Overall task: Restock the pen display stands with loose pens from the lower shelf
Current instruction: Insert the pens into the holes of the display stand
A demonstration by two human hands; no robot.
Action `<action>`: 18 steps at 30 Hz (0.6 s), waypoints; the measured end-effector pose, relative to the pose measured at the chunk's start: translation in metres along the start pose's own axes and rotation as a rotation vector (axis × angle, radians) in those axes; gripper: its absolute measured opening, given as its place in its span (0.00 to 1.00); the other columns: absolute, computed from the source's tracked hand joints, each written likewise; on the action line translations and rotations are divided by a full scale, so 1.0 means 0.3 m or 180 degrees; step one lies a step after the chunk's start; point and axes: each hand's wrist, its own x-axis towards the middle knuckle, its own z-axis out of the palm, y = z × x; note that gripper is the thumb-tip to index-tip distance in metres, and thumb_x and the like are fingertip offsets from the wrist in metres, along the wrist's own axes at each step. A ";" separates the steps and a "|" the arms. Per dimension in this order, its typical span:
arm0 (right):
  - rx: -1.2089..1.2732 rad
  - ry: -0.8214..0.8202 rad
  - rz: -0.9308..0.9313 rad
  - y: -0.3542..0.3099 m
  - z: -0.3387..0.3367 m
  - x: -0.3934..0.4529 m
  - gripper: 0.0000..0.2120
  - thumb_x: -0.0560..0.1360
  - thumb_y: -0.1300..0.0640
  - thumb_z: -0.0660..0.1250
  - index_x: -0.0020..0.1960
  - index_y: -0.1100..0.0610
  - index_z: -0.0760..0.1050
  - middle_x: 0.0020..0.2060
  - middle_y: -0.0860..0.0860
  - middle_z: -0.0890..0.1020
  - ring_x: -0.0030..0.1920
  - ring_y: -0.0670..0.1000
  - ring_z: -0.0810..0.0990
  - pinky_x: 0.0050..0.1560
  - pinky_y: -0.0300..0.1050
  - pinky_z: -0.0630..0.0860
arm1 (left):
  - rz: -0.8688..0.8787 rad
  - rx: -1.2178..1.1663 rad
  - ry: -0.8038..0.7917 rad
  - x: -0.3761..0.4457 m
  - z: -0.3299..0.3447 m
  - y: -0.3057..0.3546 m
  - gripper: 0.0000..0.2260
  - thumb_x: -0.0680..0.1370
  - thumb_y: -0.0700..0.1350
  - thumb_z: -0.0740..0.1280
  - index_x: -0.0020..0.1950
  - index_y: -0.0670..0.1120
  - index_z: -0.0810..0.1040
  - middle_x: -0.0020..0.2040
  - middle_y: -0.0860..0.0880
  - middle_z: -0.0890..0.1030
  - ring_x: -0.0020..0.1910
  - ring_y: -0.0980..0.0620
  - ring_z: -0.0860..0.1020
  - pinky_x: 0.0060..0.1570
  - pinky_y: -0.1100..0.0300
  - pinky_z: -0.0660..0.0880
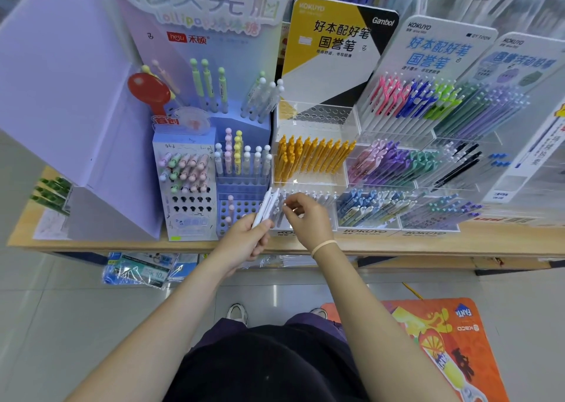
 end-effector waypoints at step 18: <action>0.0894 0.0037 0.0567 -0.044 -0.052 -0.001 0.07 0.80 0.59 0.65 0.51 0.58 0.81 0.41 0.51 0.82 0.34 0.47 0.78 0.37 0.42 0.75 | 0.0079 -0.0102 -0.0053 0.009 -0.001 0.030 0.10 0.85 0.48 0.61 0.58 0.44 0.78 0.33 0.50 0.74 0.25 0.55 0.65 0.23 0.66 0.60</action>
